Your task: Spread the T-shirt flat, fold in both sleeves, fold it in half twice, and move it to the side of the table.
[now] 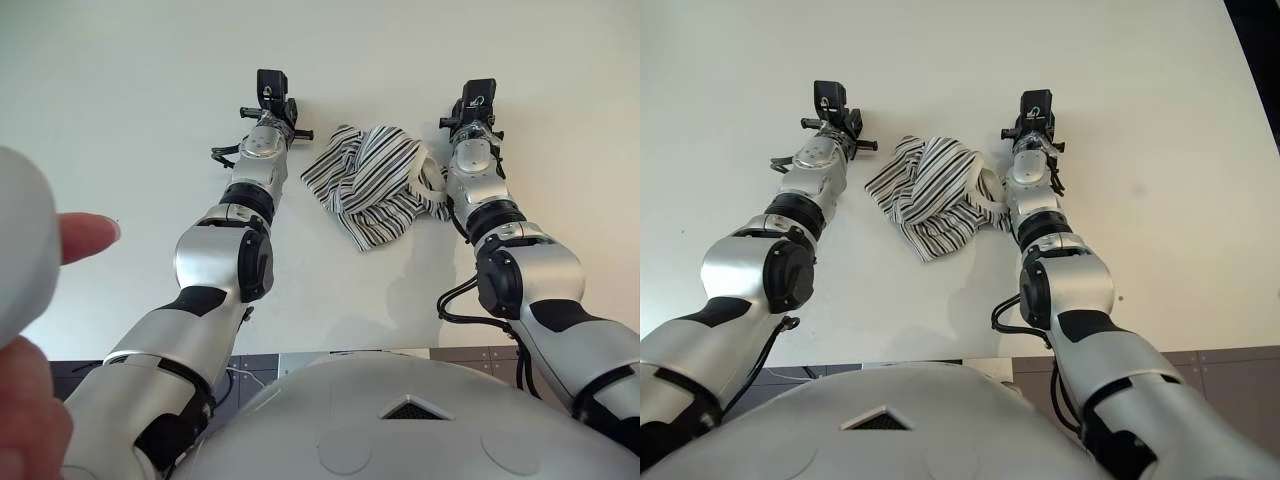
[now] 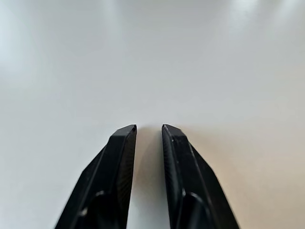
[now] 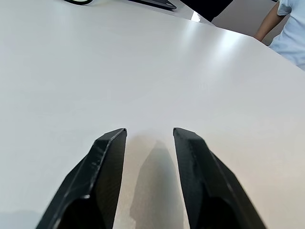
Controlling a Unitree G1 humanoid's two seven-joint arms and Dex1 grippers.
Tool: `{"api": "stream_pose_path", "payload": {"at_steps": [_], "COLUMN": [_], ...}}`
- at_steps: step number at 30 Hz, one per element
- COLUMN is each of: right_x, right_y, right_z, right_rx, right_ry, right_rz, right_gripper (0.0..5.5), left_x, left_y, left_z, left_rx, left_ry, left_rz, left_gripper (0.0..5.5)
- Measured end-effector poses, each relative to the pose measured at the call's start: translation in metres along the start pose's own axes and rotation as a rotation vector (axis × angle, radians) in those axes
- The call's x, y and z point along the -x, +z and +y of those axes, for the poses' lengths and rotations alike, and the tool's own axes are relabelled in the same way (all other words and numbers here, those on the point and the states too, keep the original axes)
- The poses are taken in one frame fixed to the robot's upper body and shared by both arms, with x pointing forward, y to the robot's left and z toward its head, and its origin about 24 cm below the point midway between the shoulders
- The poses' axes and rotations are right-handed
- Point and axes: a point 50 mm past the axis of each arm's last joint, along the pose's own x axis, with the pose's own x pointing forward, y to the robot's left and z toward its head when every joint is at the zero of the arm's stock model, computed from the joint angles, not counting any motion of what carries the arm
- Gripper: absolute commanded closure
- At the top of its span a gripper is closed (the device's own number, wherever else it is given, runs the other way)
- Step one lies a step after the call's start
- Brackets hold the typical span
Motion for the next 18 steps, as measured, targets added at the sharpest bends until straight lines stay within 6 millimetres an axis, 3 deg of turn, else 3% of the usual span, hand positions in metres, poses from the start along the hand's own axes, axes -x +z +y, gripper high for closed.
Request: {"api": "stream_pose_path", "payload": {"at_steps": [4,13,18], "right_x": [-0.001,-0.009,-0.014], "right_y": [0.0,0.002,0.02], "right_z": [-0.002,-0.034,-0.034], "right_rx": [0.018,0.14,0.126], "right_ry": [0.021,0.049,0.076], "right_rz": [-0.007,-0.014,-0.059], "right_gripper": [3.71,3.71,3.71], "left_x": [0.001,0.001,-0.001], "left_y": [-0.002,0.001,0.013], "left_z": [-0.002,-0.024,-0.029], "left_rx": [0.012,0.054,0.059], "left_ry": [0.027,0.088,0.112], "left_rz": [-0.019,-0.021,-0.039], "left_gripper": [4.53,4.53,4.53]}}
